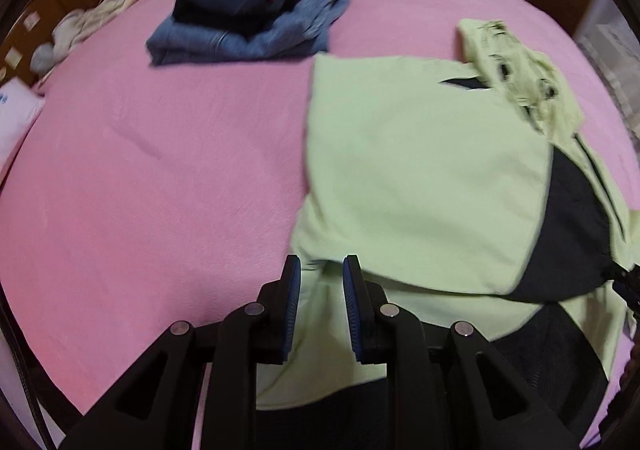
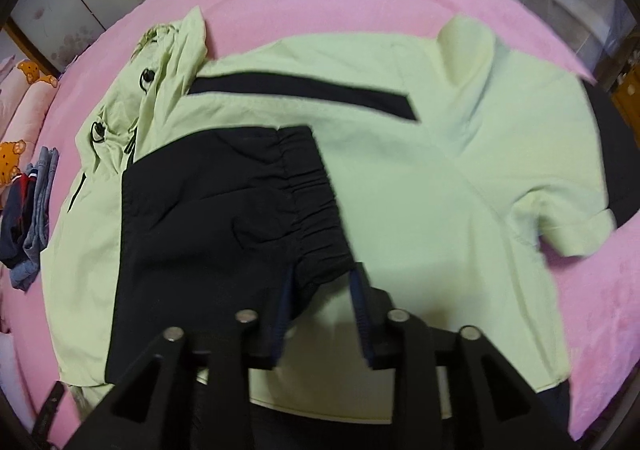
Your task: Fold large clothes
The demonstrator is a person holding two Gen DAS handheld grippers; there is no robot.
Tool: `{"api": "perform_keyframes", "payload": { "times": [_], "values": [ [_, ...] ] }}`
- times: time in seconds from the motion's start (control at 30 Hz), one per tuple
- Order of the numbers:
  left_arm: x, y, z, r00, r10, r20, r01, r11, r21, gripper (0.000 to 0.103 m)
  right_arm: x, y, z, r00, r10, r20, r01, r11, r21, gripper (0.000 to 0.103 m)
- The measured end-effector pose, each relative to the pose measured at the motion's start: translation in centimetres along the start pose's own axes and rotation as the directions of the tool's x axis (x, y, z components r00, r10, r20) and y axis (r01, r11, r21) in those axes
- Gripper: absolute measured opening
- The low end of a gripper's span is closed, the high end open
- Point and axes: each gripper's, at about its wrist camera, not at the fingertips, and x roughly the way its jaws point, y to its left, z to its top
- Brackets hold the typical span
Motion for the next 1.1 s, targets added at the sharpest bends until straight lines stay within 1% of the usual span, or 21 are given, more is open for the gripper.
{"api": "perform_keyframes", "payload": {
  "times": [0.07, 0.13, 0.23, 0.27, 0.3, 0.37, 0.4, 0.43, 0.47, 0.5, 0.53, 0.6, 0.67, 0.73, 0.77, 0.83, 0.87, 0.93, 1.0, 1.03, 1.1],
  "values": [
    [-0.9, -1.0, 0.5, 0.997, -0.075, -0.001, 0.075, 0.997, 0.012, 0.019, -1.4, 0.2, -0.1, 0.997, -0.062, 0.055, 0.064, 0.997, -0.034, 0.035],
    [-1.1, -2.2, 1.1, 0.984, -0.175, -0.028, 0.175, 0.985, 0.007, 0.019, -2.3, 0.4, -0.3, 0.994, -0.063, 0.09, 0.069, 0.996, -0.057, 0.035],
    [-0.1, -4.2, 1.5, 0.962, -0.263, -0.074, 0.263, 0.965, -0.016, 0.019, -2.7, 1.3, -0.8, 0.994, 0.099, 0.052, -0.095, 0.993, -0.074, 0.035],
    [0.3, -5.1, 1.7, 0.952, -0.295, -0.086, 0.294, 0.956, -0.017, 0.018, -2.2, 2.1, -1.2, 0.982, 0.187, 0.003, -0.186, 0.979, -0.087, 0.035],
    [0.7, -6.1, 1.7, 0.946, -0.307, -0.105, 0.308, 0.951, -0.006, 0.017, -1.7, 2.8, -1.4, 0.97, 0.241, -0.038, -0.243, 0.965, -0.096, 0.035],
    [1.8, -7.8, 1.7, 0.947, -0.282, -0.156, 0.289, 0.957, 0.028, 0.014, -0.9, 5.2, -2.4, 0.927, 0.348, -0.141, -0.364, 0.924, -0.117, 0.032],
    [2.5, -8.4, 1.6, 0.946, -0.272, -0.178, 0.283, 0.958, 0.042, 0.012, -0.5, 6.3, -2.8, 0.904, 0.387, -0.185, -0.411, 0.905, -0.115, 0.022],
    [3.3, -9.1, 1.6, 0.938, -0.274, -0.213, 0.291, 0.955, 0.05, 0.012, -0.3, 7.5, -3.2, 0.876, 0.428, -0.223, -0.458, 0.882, -0.11, 0.012],
    [3.8, -9.3, 1.5, 0.929, -0.285, -0.234, 0.304, 0.951, 0.048, 0.011, -0.1, 8.4, -3.7, 0.852, 0.466, -0.241, -0.5, 0.86, -0.105, 0.01],
    [4.3, -9.5, 1.4, 0.923, -0.293, -0.248, 0.312, 0.949, 0.04, 0.01, -0.3, 8.9, -4.3, 0.836, 0.493, -0.242, -0.527, 0.844, -0.101, 0.008],
    [4.8, -9.6, 1.3, 0.917, -0.299, -0.263, 0.318, 0.948, 0.03, 0.009, -0.1, 9.6, -4.8, 0.826, 0.51, -0.24, -0.544, 0.833, -0.101, 0.002],
    [5.5, -9.4, 1.2, 0.91, -0.306, -0.279, 0.323, 0.946, 0.017, 0.008, 0.7, 11.1, -5.9, 0.833, 0.49, -0.258, -0.532, 0.837, -0.128, 0.0],
    [6.4, -9.1, 1.3, 0.91, -0.298, -0.29, 0.314, 0.949, 0.01, 0.007, 1.8, 11.7, -6.6, 0.831, 0.479, -0.283, -0.529, 0.838, -0.134, 0.0],
    [6.9, -8.6, 1.3, 0.919, -0.274, -0.284, 0.288, 0.957, 0.009, 0.007, 2.9, 11.8, -6.6, 0.834, 0.466, -0.296, -0.517, 0.848, -0.121, 0.0],
    [7.2, -8.0, 1.4, 0.93, -0.244, -0.274, 0.259, 0.966, 0.019, 0.007, 3.1, 11.5, -6.5, 0.837, 0.463, -0.291, -0.512, 0.851, -0.117, 0.0],
    [7.4, -6.4, 1.6, 0.948, -0.201, -0.249, 0.211, 0.977, 0.017, 0.007, 3.7, 11.1, -5.1, 0.862, 0.43, -0.268, -0.475, 0.869, -0.136, 0.0],
    [7.5, -5.5, 1.7, 0.952, -0.188, -0.241, 0.195, 0.981, 0.004, 0.007, 3.6, 10.0, -4.5, 0.883, 0.403, -0.241, -0.443, 0.885, -0.142, 0.0],
    [7.6, -3.3, 1.8, 0.957, -0.17, -0.234, 0.166, 0.985, -0.034, 0.007, 3.4, 7.7, -3.8, 0.891, 0.402, -0.21, -0.431, 0.895, -0.113, 0.0],
    [7.6, -1.0, 1.8, 0.964, -0.144, -0.223, 0.133, 0.989, -0.062, 0.007, 3.0, 4.0, -2.3, 0.946, 0.294, -0.136, -0.307, 0.948, -0.089, 0.0],
    [7.6, 0.3, 1.8, 0.968, -0.123, -0.219, 0.11, 0.991, -0.071, 0.007, 2.8, 2.1, -1.8, 0.961, 0.255, -0.104, -0.263, 0.962, -0.075, 0.0],
    [7.5, 1.9, 1.7, 0.969, -0.141, -0.205, 0.122, 0.987, -0.099, 0.005, 2.4, -0.8, -0.7, 0.978, 0.198, -0.067, -0.2, 0.98, -0.019, 0.0]
  ]
}}
